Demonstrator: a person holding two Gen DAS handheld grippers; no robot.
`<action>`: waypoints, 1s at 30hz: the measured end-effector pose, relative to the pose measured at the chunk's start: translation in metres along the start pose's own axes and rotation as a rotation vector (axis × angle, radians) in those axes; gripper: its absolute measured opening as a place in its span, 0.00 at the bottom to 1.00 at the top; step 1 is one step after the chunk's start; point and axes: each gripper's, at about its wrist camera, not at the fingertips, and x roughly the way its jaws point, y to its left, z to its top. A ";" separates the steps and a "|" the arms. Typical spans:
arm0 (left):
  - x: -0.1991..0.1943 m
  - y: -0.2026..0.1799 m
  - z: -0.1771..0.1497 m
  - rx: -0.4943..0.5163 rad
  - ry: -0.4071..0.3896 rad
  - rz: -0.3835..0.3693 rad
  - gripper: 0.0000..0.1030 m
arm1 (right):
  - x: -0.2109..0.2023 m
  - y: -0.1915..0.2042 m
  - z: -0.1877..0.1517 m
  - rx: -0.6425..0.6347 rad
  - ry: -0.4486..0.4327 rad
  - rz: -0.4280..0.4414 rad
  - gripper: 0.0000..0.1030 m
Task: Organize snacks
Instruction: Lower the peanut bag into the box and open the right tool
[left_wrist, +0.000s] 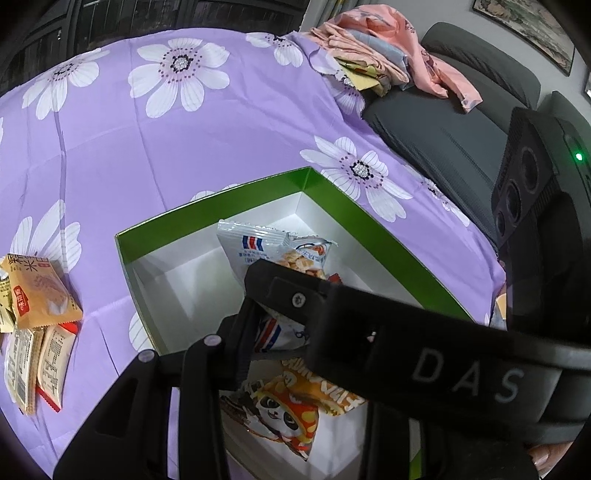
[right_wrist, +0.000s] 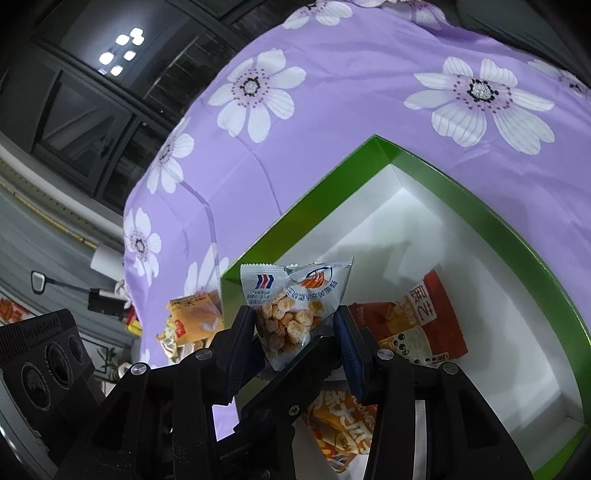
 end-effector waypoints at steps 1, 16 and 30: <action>0.002 0.000 0.000 -0.003 0.006 0.006 0.35 | 0.001 -0.001 0.000 0.003 0.005 -0.003 0.46; 0.010 0.003 -0.003 -0.029 0.034 0.012 0.38 | 0.001 -0.004 0.001 0.032 0.025 -0.045 0.46; -0.032 0.007 -0.009 -0.008 -0.061 0.031 0.62 | -0.023 0.019 -0.003 -0.072 -0.106 -0.112 0.54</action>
